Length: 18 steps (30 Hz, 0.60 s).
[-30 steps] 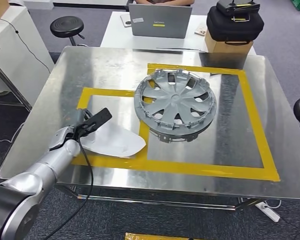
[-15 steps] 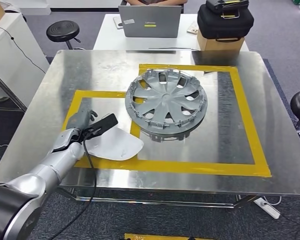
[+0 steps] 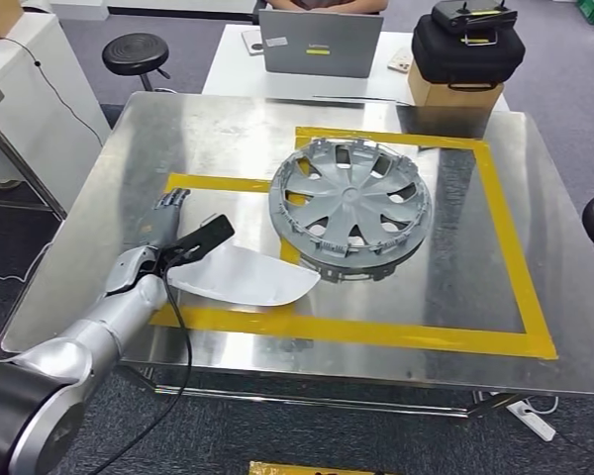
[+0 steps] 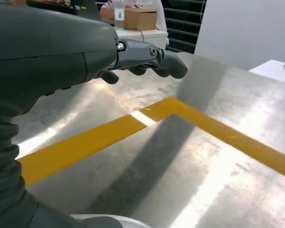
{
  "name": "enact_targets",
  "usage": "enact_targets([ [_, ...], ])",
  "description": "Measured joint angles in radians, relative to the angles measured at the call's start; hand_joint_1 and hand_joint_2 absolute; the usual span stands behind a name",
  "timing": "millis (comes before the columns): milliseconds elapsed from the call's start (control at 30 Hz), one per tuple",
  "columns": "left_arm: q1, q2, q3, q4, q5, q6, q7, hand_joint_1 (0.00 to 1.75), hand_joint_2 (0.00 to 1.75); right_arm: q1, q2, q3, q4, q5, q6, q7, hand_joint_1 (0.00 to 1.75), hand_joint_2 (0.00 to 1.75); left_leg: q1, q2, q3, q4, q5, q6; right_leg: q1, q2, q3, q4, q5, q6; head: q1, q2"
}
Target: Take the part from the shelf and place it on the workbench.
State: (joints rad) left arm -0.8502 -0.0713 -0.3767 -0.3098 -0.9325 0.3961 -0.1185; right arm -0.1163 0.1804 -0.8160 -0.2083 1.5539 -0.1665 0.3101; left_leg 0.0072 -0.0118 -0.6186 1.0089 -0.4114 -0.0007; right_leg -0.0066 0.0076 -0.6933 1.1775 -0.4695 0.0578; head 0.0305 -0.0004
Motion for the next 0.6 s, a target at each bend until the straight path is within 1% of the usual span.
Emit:
enact_targets([
  [33,-0.002,-0.001,0.007,-0.001,0.002,0.004,-0.005,0.00,1.75,-0.001,0.000,0.000,0.000,0.000,0.000,0.000,0.00,0.00,-0.002,0.000,0.000,0.001,-0.001,-0.003,0.001,0.000,0.035,-0.069,0.025,-0.003,0.000,0.000],
  [67,-0.005,-0.002,0.012,-0.002,0.003,0.005,-0.008,0.00,1.75,-0.002,0.000,0.000,0.000,0.000,0.000,0.000,0.00,0.00,-0.003,-0.001,0.000,0.001,-0.001,-0.007,0.001,0.001,0.060,-0.117,0.038,-0.006,-0.001,0.000],
  [100,-0.006,-0.003,0.016,-0.002,0.004,0.006,-0.009,0.00,1.75,-0.003,0.000,0.000,0.000,0.000,0.000,0.000,0.00,0.00,-0.004,-0.001,-0.001,0.001,0.000,-0.012,0.003,0.002,0.072,-0.139,0.040,-0.009,-0.001,0.000],
  [167,-0.008,-0.004,0.020,-0.002,0.005,0.006,-0.010,0.00,1.75,-0.002,0.000,0.000,0.000,0.000,0.000,0.000,0.00,0.00,-0.004,-0.001,-0.002,-0.002,0.003,-0.023,0.005,0.003,0.072,-0.142,0.042,-0.020,-0.002,0.000],
  [200,-0.008,-0.004,0.022,-0.003,0.005,0.007,-0.011,0.00,1.75,-0.002,0.000,0.000,0.000,0.000,0.000,0.000,0.00,0.00,-0.003,-0.001,-0.003,-0.001,0.001,-0.028,0.004,0.004,0.072,-0.144,0.045,-0.026,-0.002,0.000],
  [233,-0.009,-0.005,0.025,-0.003,0.008,0.009,-0.015,0.00,1.75,-0.002,0.000,0.000,0.000,0.000,0.000,0.000,0.00,0.00,-0.002,0.000,-0.010,0.013,-0.011,-0.034,0.002,0.003,0.073,-0.147,0.047,-0.032,-0.004,0.000],
  [267,-0.010,-0.005,0.030,-0.004,0.015,0.013,-0.024,0.00,1.75,-0.002,0.000,0.000,0.000,0.000,0.000,0.000,0.00,0.00,-0.002,0.001,-0.025,0.046,-0.032,-0.038,0.000,0.003,0.074,-0.150,0.049,-0.036,-0.005,0.000],
  [300,-0.010,-0.006,0.036,-0.004,0.025,0.020,-0.039,0.00,1.75,-0.003,0.000,0.000,0.000,0.000,0.000,0.000,0.00,0.00,-0.001,0.001,-0.050,0.099,-0.062,-0.042,-0.002,0.003,0.074,-0.150,0.049,-0.039,-0.007,0.000],
  [333,-0.009,-0.006,0.043,-0.004,0.042,0.028,-0.062,0.00,1.75,-0.003,0.000,0.000,0.000,0.000,0.000,0.000,0.00,0.00,0.000,0.001,-0.081,0.166,-0.094,-0.044,-0.002,0.002,0.074,-0.150,0.049,-0.041,-0.008,0.000],
  [367,-0.007,-0.008,0.052,-0.006,0.065,0.037,-0.094,0.00,1.75,-0.003,0.000,0.000,0.000,0.000,0.000,0.000,0.00,0.00,0.000,0.002,-0.112,0.229,-0.119,-0.046,-0.002,0.003,0.074,-0.150,0.049,-0.042,-0.008,0.000],
  [400,-0.003,-0.012,0.066,-0.011,0.100,0.043,-0.141,0.00,1.75,-0.002,0.000,0.000,0.000,0.000,0.000,-0.001,0.00,0.00,0.000,0.002,-0.133,0.272,-0.129,-0.047,-0.003,0.003,0.074,-0.150,0.049,-0.043,-0.008,0.000],
  [433,0.001,-0.016,0.086,-0.022,0.150,0.044,-0.204,0.00,1.75,-0.001,0.000,0.000,0.000,0.000,-0.001,-0.002,0.00,0.00,0.001,0.002,-0.137,0.279,-0.120,-0.047,-0.003,0.003,0.074,-0.150,0.049,-0.043,-0.009,0.000],
  [467,0.005,-0.023,0.110,-0.039,0.209,0.037,-0.275,0.00,1.75,0.000,0.000,-0.001,0.000,0.000,-0.001,-0.003,0.00,0.00,0.001,0.002,-0.123,0.251,-0.095,-0.046,-0.003,0.003,0.075,-0.150,0.048,-0.042,-0.009,0.000],
  [500,0.011,-0.032,0.137,-0.066,0.277,0.020,-0.351,0.00,1.75,0.001,0.000,-0.001,0.000,0.000,-0.001,-0.005,0.00,0.00,0.001,0.002,-0.091,0.188,-0.059,-0.044,-0.004,0.003,0.077,-0.150,0.048,-0.040,-0.009,0.000],
  [533,0.018,-0.041,0.161,-0.099,0.343,-0.005,-0.416,0.00,1.75,0.002,0.000,-0.001,0.000,0.000,-0.002,-0.007,0.00,0.00,0.001,0.004,-0.054,0.117,-0.029,-0.044,-0.004,0.003,0.078,-0.149,0.046,-0.037,-0.010,0.000],
  [567,0.030,-0.053,0.180,-0.142,0.406,-0.037,-0.466,0.00,1.31,0.002,0.000,-0.001,0.000,0.000,-0.002,-0.009,0.00,0.00,0.001,0.004,-0.022,0.056,-0.011,-0.042,-0.002,0.003,0.078,-0.147,0.045,-0.032,-0.011,0.000],
  [600,0.053,-0.066,0.195,-0.202,0.476,-0.079,-0.502,0.00,0.87,0.002,-0.001,-0.002,0.000,0.000,-0.003,-0.010,0.00,0.00,0.000,0.003,-0.001,0.016,-0.002,-0.038,-0.001,0.003,0.077,-0.147,0.044,-0.026,-0.010,0.000],
])
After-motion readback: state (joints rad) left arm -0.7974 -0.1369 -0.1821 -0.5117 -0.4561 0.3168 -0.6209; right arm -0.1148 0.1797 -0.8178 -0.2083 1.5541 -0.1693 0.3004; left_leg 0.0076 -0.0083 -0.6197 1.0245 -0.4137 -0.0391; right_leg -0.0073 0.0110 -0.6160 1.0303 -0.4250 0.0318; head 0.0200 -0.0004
